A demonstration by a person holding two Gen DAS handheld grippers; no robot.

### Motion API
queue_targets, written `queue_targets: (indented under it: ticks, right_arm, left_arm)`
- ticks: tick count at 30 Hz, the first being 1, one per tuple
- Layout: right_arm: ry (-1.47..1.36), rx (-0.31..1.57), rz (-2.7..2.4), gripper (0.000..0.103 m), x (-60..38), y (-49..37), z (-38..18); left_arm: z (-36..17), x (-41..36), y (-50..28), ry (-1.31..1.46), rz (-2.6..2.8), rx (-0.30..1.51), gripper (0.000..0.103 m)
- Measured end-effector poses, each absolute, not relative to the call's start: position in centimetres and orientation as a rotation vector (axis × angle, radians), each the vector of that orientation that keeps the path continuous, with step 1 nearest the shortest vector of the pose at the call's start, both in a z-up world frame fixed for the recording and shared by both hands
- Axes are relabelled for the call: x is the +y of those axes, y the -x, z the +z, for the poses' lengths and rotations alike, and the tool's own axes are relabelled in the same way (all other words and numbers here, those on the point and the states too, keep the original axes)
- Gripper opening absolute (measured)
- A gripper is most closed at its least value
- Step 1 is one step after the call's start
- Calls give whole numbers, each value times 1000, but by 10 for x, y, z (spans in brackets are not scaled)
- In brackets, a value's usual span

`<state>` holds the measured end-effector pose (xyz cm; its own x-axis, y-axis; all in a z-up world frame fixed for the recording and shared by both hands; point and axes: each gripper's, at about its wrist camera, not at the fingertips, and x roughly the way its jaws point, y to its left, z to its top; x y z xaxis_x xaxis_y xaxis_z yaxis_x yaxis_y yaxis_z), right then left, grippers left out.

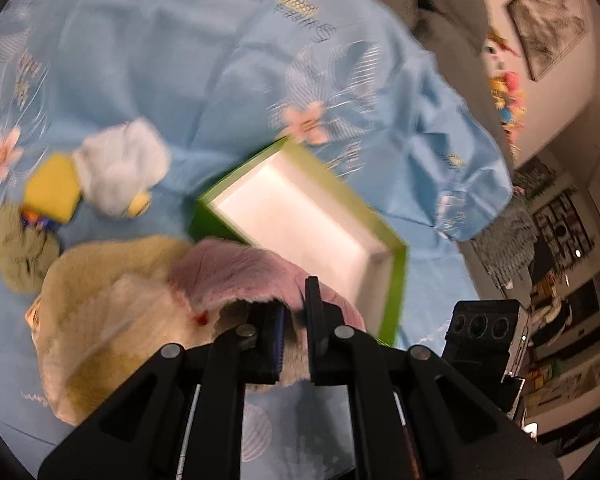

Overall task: Organize soft objects
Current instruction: 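Close both grippers on the pink towel and lift it, then lower the pink towel into the green box and open both grippers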

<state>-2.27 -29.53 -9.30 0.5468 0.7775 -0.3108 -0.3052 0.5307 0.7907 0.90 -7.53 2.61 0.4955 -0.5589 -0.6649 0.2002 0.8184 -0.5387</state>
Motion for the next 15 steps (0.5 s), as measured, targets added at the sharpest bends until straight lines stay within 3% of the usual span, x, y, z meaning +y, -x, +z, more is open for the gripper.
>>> queue_targets:
  ticks: [12, 15]
  right_arm:
    - [-670, 274, 443, 9, -356, 47, -19]
    - [-707, 254, 393, 9, -374, 39, -21]
  left_arm:
    - [89, -163, -30, 274, -605, 800, 5]
    - [83, -188, -49, 241, -601, 818, 5]
